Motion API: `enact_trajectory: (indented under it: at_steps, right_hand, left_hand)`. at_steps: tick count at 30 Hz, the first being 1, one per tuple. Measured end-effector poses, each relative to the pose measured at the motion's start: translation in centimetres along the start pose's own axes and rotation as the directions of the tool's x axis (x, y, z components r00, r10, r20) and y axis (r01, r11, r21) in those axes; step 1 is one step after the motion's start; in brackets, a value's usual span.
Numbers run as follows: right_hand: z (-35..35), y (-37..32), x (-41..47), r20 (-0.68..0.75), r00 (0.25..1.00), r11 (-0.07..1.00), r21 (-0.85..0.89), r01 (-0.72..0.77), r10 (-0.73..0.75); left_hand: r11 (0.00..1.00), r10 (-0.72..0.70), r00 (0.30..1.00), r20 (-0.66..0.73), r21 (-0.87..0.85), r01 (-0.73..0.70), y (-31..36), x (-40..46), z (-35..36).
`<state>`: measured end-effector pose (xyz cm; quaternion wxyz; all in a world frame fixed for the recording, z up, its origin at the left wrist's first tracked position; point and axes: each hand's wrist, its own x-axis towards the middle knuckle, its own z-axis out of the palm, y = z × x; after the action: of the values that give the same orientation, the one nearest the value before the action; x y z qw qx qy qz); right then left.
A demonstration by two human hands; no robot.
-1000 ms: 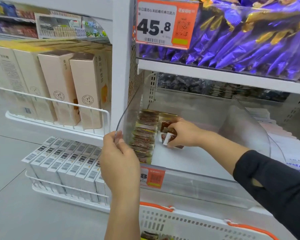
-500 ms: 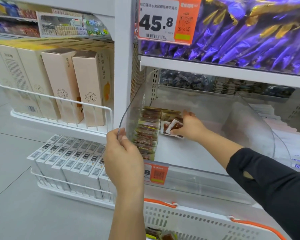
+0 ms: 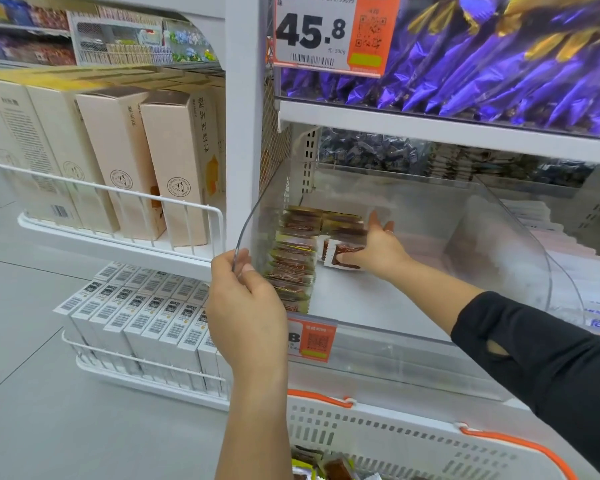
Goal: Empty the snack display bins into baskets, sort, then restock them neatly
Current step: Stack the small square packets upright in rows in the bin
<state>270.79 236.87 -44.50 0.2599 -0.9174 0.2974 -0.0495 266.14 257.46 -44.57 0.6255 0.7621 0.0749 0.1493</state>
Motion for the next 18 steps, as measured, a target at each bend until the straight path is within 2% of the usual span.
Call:
enact_trajectory:
  at_steps: [2, 4, 7, 9, 13, 18]
  right_hand:
    - [0.0, 0.3, 0.1, 0.030, 0.997, 0.985, 0.155, -0.080, 0.077]
    - [0.4, 0.2, 0.3, 0.075, 0.984, 0.891, 0.419, -0.177, 0.160]
    - [1.1, 0.4, 0.7, 0.141, 0.967, 0.771, 0.584, -0.255, 0.213]
    - [1.4, 0.7, 1.0, 0.150, 0.964, 0.734, 0.626, -0.263, 0.218]
    - [1.1, 0.9, 1.0, 0.155, 0.966, 0.744, 0.617, -0.258, 0.207]
    - [-0.6, 0.5, 0.0, 0.340, 0.930, 0.727, 0.602, -0.329, 0.140]
  left_hand:
    - [1.000, 0.001, 1.000, -0.002, -0.005, -0.001, 0.0, 0.0, 0.0]
    - [1.000, 0.001, 1.000, -0.005, -0.003, -0.001, 0.0, 0.0, 0.0]
    - [1.000, 0.004, 1.000, -0.005, -0.004, -0.004, -0.1, 0.0, 0.0]
    - [1.000, 0.003, 1.000, -0.005, -0.002, -0.003, -0.1, 0.0, 0.1]
    - [1.000, 0.005, 1.000, -0.009, -0.007, -0.005, -0.1, 0.1, 0.1]
    - [1.000, 0.013, 1.000, -0.016, -0.008, -0.013, -0.2, 0.1, 0.1]
